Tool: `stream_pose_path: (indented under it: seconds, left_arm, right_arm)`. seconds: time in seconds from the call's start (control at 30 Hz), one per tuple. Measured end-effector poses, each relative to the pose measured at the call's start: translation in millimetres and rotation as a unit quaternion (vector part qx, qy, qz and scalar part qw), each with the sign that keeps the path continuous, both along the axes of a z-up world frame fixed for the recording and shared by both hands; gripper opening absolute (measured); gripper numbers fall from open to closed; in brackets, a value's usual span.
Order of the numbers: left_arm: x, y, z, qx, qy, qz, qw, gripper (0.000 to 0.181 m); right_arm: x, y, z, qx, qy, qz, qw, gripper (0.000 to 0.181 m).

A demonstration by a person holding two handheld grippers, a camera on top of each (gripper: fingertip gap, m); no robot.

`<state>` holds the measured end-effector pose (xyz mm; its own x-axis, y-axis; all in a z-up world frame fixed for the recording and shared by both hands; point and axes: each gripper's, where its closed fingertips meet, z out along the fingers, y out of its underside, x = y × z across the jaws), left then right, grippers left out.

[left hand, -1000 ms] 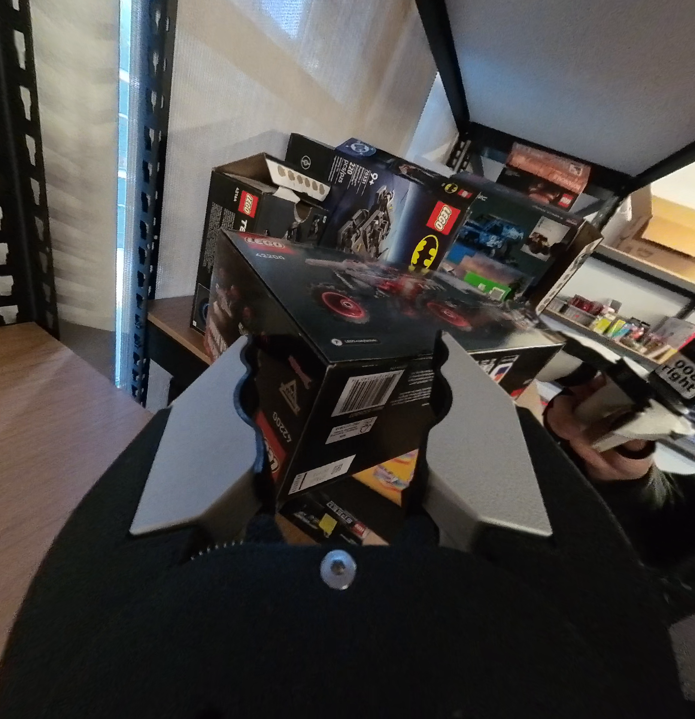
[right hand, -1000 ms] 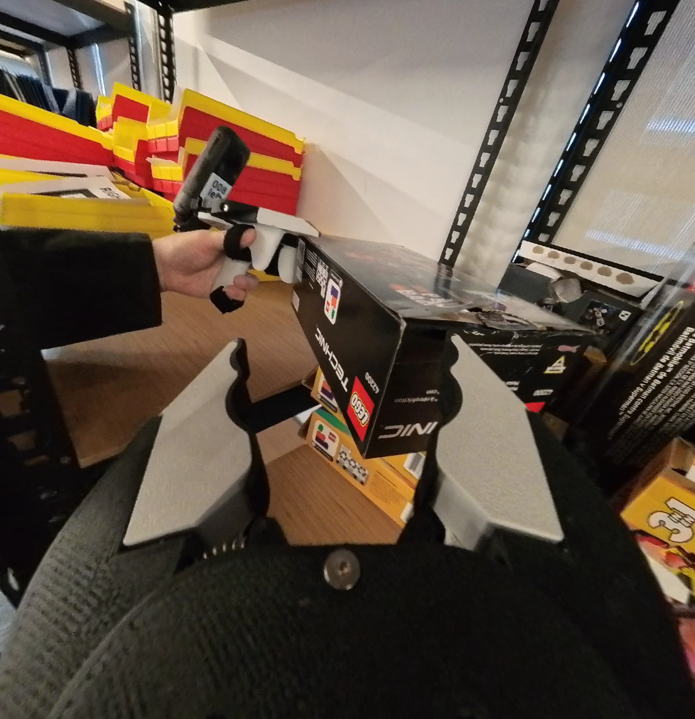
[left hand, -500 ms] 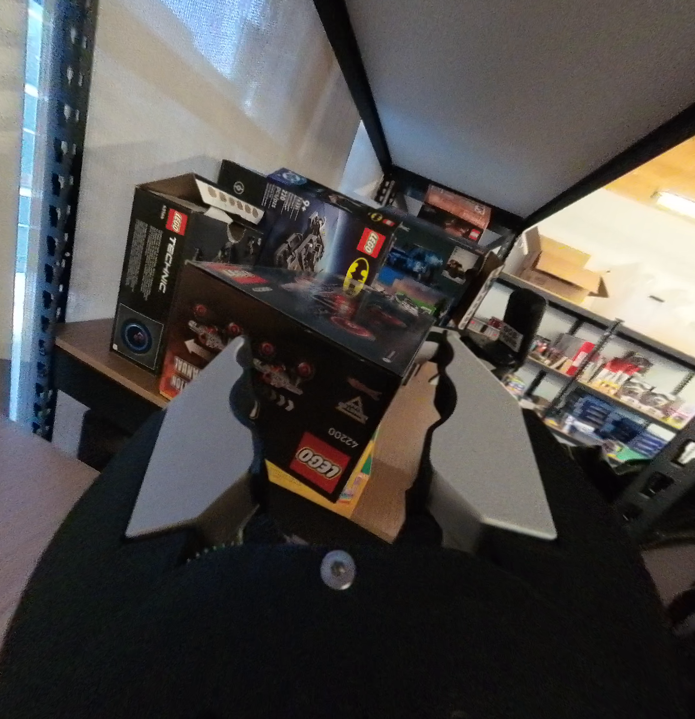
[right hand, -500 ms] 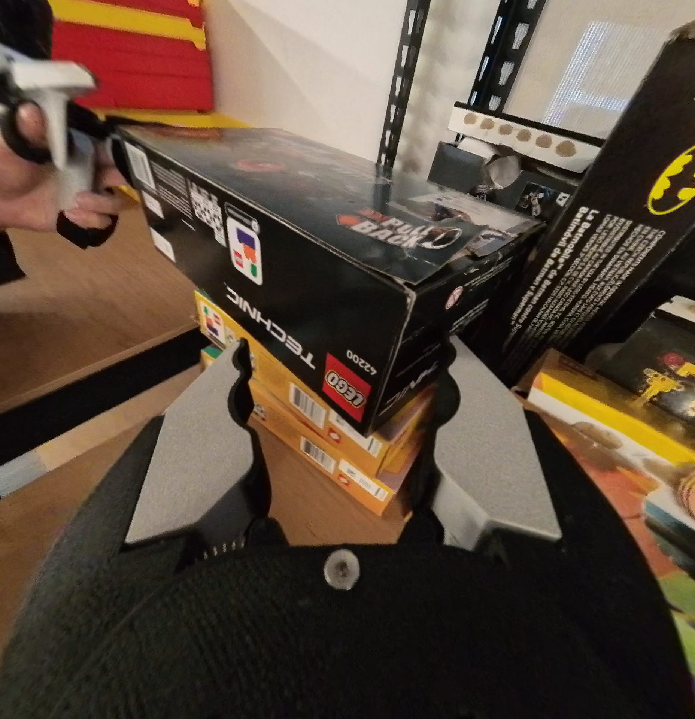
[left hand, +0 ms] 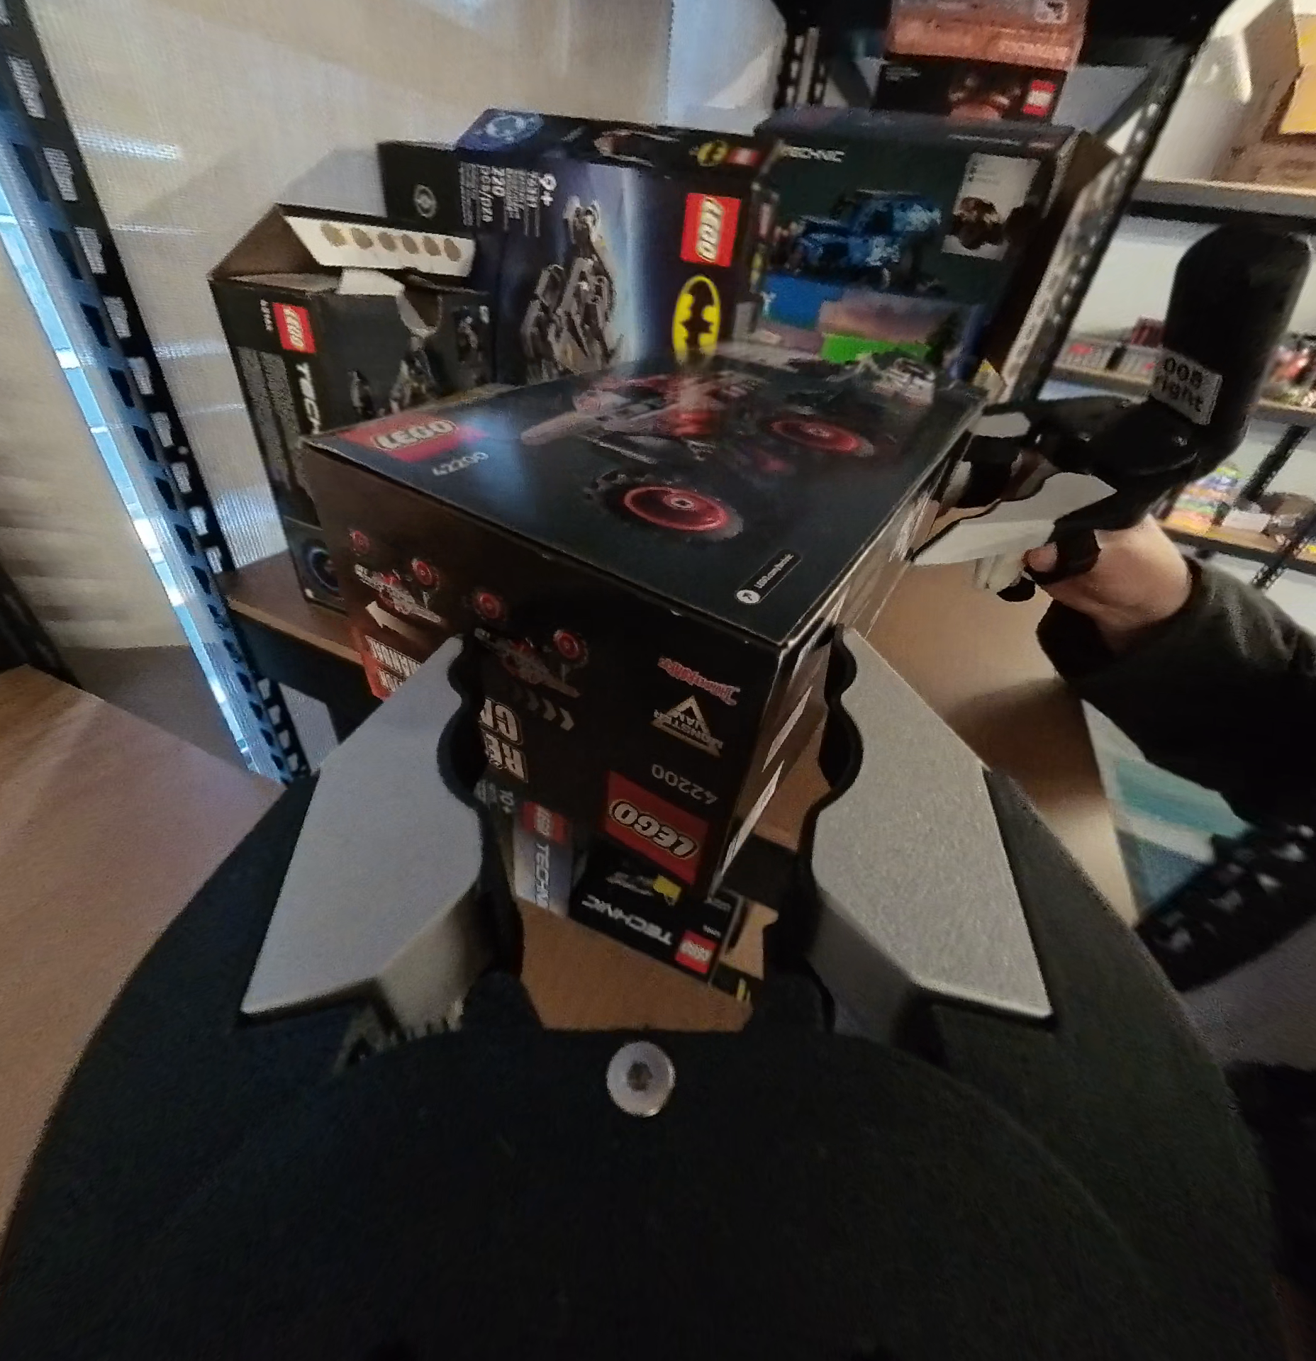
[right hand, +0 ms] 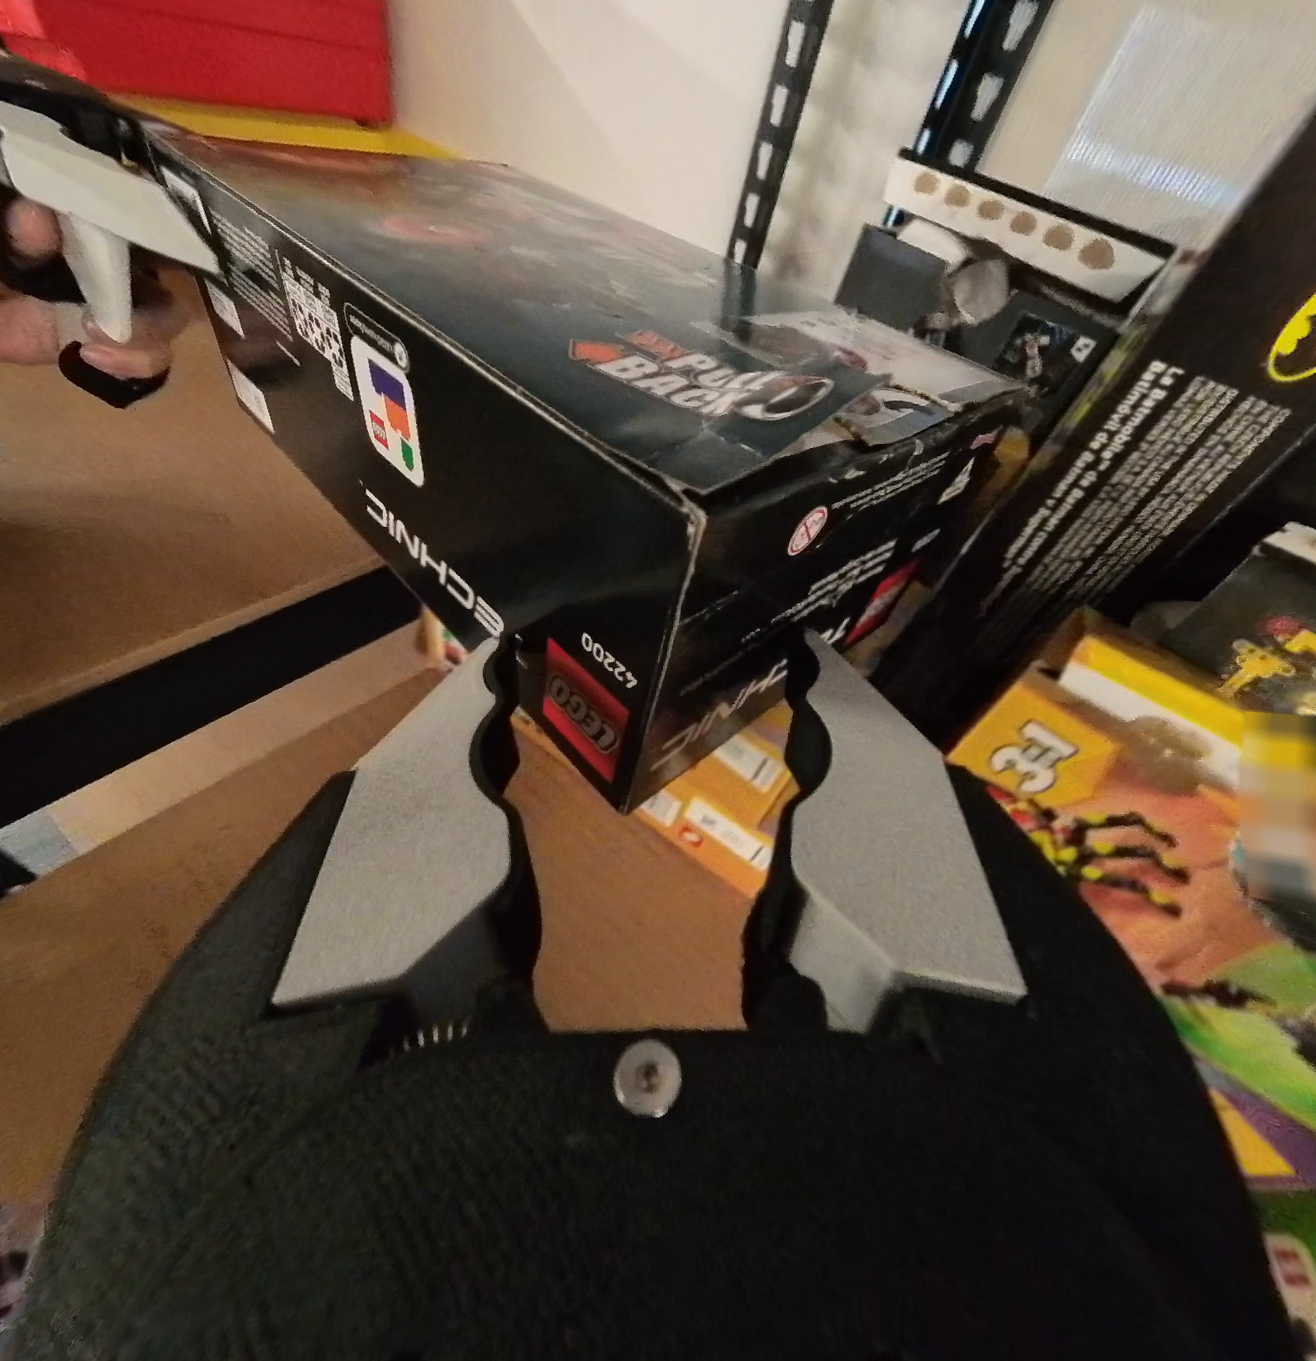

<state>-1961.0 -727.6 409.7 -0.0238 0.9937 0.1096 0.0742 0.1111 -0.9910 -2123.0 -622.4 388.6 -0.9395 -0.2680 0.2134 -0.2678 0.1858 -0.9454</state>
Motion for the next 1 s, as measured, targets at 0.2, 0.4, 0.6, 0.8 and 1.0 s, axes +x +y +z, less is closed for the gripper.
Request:
stream_pose_path:
  seconds: [0.2, 0.4, 0.6, 0.8, 1.0]
  left_arm:
    - [43.3, 19.7, -9.2, -0.012, -0.006, -0.001, 1.0, 0.092]
    - [64.4, 12.1, -9.5, 0.007, 0.011, 0.024, 1.0, 0.091]
    - [63.5, 18.7, -6.9, -0.006, -0.003, 0.04, 0.999, 0.092]
    - [26.1, 7.5, 1.4, -0.008, -0.023, 0.058, 0.998, 0.092]
    - [-13.7, -10.0, 4.7, 0.014, 0.002, 0.068, 0.998, 0.089]
  right_arm:
    - [41.3, 17.5, 3.2, -0.033, 0.025, 0.006, 0.999, 0.073]
    - [60.9, 4.1, 2.0, -0.046, -0.01, 0.019, 0.999, 0.074]
    - [57.7, 4.3, -0.7, -0.049, -0.015, 0.026, 0.998, 0.076]
    - [18.0, -13.6, -5.4, 0.001, -0.03, 0.018, 0.999, 0.078]
    - [-33.5, -37.2, -10.1, 0.019, -0.086, -0.031, 0.996, 0.067]
